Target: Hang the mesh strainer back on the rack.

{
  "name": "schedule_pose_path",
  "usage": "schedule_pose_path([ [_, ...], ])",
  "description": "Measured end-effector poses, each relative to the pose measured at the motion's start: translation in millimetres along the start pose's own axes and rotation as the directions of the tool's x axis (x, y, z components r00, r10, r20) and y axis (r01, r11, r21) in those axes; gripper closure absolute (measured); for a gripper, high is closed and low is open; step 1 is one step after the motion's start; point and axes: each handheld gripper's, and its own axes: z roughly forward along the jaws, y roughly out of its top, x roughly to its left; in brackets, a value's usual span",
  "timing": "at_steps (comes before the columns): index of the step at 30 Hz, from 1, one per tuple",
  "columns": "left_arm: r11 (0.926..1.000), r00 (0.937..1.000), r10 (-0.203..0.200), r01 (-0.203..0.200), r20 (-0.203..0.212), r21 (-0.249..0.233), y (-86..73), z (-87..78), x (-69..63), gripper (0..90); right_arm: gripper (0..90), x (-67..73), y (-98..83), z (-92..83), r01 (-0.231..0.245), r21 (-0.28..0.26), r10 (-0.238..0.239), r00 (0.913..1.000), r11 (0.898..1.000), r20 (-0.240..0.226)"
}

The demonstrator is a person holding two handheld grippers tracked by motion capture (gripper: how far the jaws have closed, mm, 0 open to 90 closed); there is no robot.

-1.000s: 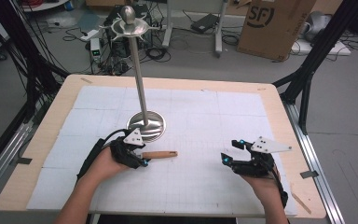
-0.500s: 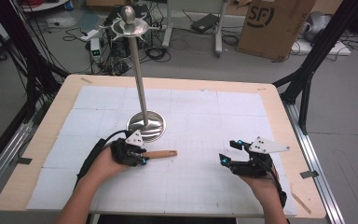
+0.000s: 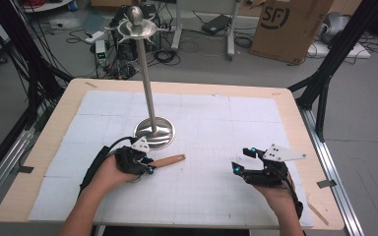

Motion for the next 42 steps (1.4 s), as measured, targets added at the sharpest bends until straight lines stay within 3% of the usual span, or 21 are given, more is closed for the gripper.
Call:
schedule_pose_path([
  [5,1.0,1.0,0.007,-0.007,0.001,0.005,0.3,-0.4,-1.3,69.4,31.1,0.2,0.0,-0.1,0.0,0.003,0.0,1.0,1.0,0.0],
  [8,0.9996,0.999,0.022,-0.022,-0.038,0.019,0.8,1.8,-2.1,66.4,31.1,0.3,0.0,-0.1,0.0,0.007,0.0,1.0,1.0,0.0],
  [11,0.9991,0.9988,0.029,-0.027,-0.041,0.032,1.7,3.9,-2.5,62.4,31.1,0.2,-0.1,-0.1,-0.003,0.006,0.003,1.0,1.0,0.001],
  [19,0.9966,0.9972,0.06,-0.058,-0.045,0.059,9.6,6.8,-4.7,64.5,31.2,-0.6,-0.8,0.4,-0.006,0.012,0.006,1.0,1.0,0.006],
  [28,0.9833,0.9907,0.12,-0.11,-0.064,0.145,20.1,11.4,-9.8,64.8,31.3,-0.9,-1.1,0.5,-0.002,0.011,0.002,1.0,1.0,0.008],
  [32,0.9858,0.9945,0.093,-0.085,-0.047,0.145,20.3,12.0,-7.5,65.6,31.4,-0.1,-0.8,1.4,-0.003,0.01,0.003,1.0,1.0,0.007],
  [35,0.9854,0.9948,0.095,-0.088,-0.039,0.146,20.3,12.2,-6.7,67.0,31.4,0.7,-0.5,1.5,-0.006,0.012,0.006,1.0,1.0,0.007],
  [42,0.9887,0.9973,0.056,-0.049,-0.047,0.142,19.7,11.2,-7.5,68.5,31.5,0.3,-0.5,0.9,0.0,0.01,0.0,1.0,1.0,0.007],
])
